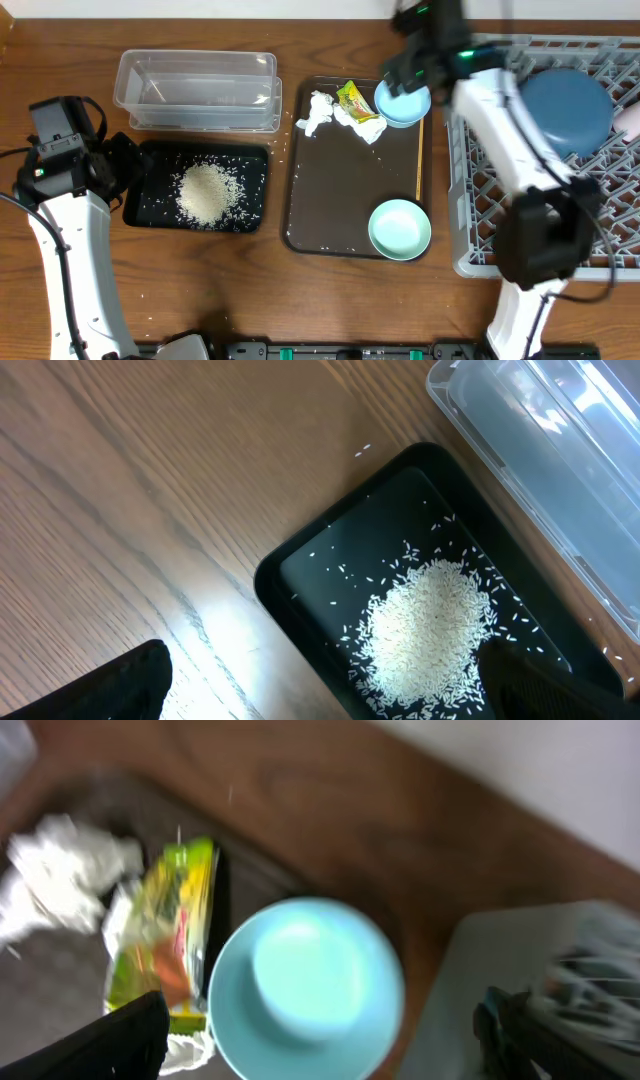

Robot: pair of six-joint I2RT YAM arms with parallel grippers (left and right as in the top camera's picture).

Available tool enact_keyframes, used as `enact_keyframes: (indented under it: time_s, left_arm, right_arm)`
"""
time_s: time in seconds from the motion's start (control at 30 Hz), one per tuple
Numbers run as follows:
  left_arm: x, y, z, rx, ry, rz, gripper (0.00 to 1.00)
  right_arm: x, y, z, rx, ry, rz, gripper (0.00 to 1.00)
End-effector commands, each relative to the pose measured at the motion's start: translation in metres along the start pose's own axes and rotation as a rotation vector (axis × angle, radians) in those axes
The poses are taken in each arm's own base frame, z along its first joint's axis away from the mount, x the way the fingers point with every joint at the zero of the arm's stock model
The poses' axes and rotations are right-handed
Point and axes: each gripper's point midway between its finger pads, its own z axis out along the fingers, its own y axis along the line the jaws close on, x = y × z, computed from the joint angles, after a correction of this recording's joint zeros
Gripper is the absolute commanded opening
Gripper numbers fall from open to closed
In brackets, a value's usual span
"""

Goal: Sort waste into correct bins and load items into the dishwasher rack
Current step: 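Move the right gripper to the light-blue bowl and grasp its rim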

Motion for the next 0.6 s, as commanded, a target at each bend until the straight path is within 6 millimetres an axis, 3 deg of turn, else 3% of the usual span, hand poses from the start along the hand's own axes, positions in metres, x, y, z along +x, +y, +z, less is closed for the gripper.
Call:
enact_keyframes:
  time_s: [0.0, 0.1, 0.37, 0.47, 0.57]
  left_arm:
    - [-0.007, 0.001, -0.006, -0.003, -0.025, -0.009, 1.00]
    - [-0.007, 0.001, -0.006, -0.003, -0.025, -0.009, 1.00]
    - [-0.007, 0.001, -0.006, -0.003, -0.025, -0.009, 1.00]
    - [-0.007, 0.001, -0.006, -0.003, -0.025, -0.009, 1.00]
    - [-0.007, 0.001, -0.006, -0.003, -0.025, -0.009, 1.00]
  right_arm:
    - [0.016, 0.007, 0.018, 0.043, 0.073, -0.082, 0.96]
    - [0.025, 0.029, 0.033, -0.036, 0.099, -0.070, 0.93]
    - [0.035, 0.039, 0.058, -0.052, 0.126, 0.195, 0.77]
    - [0.039, 0.043, 0.066, -0.050, 0.140, 0.280, 0.66]
    - [0.042, 0.049, 0.074, -0.049, 0.149, 0.329, 0.64]
